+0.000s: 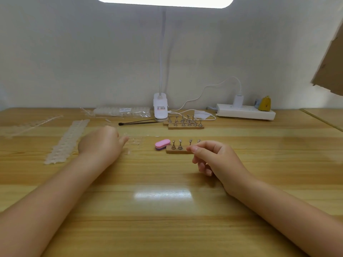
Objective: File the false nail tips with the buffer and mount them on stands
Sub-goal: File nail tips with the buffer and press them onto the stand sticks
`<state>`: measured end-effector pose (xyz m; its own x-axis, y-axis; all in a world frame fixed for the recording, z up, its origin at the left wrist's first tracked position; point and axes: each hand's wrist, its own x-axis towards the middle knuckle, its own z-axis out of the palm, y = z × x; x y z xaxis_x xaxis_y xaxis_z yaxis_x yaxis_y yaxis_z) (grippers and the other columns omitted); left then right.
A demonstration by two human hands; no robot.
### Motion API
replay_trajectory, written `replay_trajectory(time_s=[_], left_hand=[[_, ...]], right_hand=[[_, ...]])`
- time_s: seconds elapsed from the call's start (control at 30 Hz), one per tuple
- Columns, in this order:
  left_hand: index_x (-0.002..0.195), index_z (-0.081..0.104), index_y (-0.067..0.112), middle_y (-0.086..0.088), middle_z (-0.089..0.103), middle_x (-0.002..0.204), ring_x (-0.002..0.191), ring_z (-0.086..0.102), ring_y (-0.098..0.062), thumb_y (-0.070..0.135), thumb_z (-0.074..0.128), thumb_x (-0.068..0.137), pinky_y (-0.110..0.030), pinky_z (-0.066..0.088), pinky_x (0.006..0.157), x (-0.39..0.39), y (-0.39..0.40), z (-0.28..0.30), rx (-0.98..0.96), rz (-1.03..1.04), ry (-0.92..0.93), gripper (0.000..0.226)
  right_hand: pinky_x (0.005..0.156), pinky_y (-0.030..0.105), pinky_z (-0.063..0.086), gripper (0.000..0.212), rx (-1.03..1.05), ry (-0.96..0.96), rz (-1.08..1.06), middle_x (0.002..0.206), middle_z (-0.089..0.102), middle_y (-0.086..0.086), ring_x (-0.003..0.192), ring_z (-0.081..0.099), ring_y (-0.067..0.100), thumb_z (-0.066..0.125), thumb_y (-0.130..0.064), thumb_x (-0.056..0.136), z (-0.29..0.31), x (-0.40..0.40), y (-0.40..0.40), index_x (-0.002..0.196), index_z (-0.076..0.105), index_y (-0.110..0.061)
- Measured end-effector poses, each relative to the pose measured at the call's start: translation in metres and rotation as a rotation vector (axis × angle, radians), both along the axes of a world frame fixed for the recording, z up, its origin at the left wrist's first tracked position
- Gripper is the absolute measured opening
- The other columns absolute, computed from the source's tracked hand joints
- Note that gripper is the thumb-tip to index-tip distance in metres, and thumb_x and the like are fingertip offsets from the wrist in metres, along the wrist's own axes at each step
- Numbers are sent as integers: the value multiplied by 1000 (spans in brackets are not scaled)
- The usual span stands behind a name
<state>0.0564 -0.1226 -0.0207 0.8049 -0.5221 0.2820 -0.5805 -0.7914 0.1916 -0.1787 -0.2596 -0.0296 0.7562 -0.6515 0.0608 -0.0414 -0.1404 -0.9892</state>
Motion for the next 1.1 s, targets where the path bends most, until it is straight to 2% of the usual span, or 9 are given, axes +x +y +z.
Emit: replay_trajectory(time_s=[0.1, 0.3, 0.43, 0.57, 0.67, 0.73, 0.83, 0.93, 1.1], left_hand=[[72, 67, 16, 0, 63, 71, 69, 59, -24, 58, 47, 92, -23, 35, 53, 0, 3, 9, 111, 30, -71, 51], [66, 67, 16, 0, 61, 70, 69, 59, -21, 65, 57, 82, -22, 35, 53, -19, -2, 11, 232, 23, 17, 52], [65, 62, 16, -2, 57, 70, 74, 58, -25, 45, 60, 89, -25, 36, 57, -23, -4, 8, 232, -10, 6, 38], [66, 58, 14, -3, 54, 67, 71, 55, -27, 18, 53, 89, -26, 36, 56, -29, -2, 3, 228, -56, -119, 24], [79, 66, 14, -2, 62, 77, 77, 58, -25, 20, 51, 93, -29, 41, 59, -36, -3, 1, 40, -178, -170, 21], [83, 71, 18, 5, 67, 76, 75, 61, -15, 25, 60, 92, -28, 46, 62, -50, -6, 3, -302, -327, -10, 16], [81, 72, 22, 7, 70, 68, 66, 64, -2, 24, 69, 86, -20, 50, 61, -82, -13, 7, -700, -476, 448, 6], [87, 71, 17, 5, 74, 76, 74, 69, -5, 18, 69, 86, -18, 54, 66, -99, -18, -2, -812, -517, 681, 2], [94, 70, 10, -5, 75, 86, 86, 71, -15, 15, 67, 87, -16, 54, 72, -100, -21, -6, -978, -530, 965, 9]], right_hand=[[47, 17, 41, 15, -4, 7, 1, 67, 66, -4, 53, 53, 6, 65, -25, 88, 0, 0, 0, 94, 73, -14], [46, 16, 40, 11, -14, -4, -5, 63, 64, -4, 51, 51, 6, 65, -21, 89, 0, 1, 3, 90, 73, -14], [46, 15, 40, 11, -23, -1, -4, 62, 64, -5, 50, 51, 6, 65, -20, 89, 0, 1, 3, 90, 72, -13], [47, 14, 40, 11, -49, 3, 3, 62, 64, -5, 50, 51, 5, 64, -19, 90, 0, 1, 3, 91, 72, -12], [47, 14, 41, 10, -75, 2, 12, 63, 65, -4, 51, 53, 6, 65, -19, 89, -1, 1, 4, 89, 73, -13], [47, 15, 41, 10, -84, -2, 37, 66, 67, -3, 51, 53, 6, 64, -21, 90, 0, 1, 6, 91, 73, -15], [46, 19, 43, 15, -25, -54, 136, 79, 71, 0, 56, 57, 9, 63, -24, 91, 0, 2, 11, 102, 72, -21], [46, 20, 46, 22, 54, -83, 186, 87, 72, 3, 62, 62, 13, 64, -26, 91, -2, 4, 19, 112, 71, -24], [46, 20, 47, 34, 151, -101, 46, 91, 72, 6, 63, 68, 15, 71, -24, 84, -3, 7, 17, 117, 66, -18]])
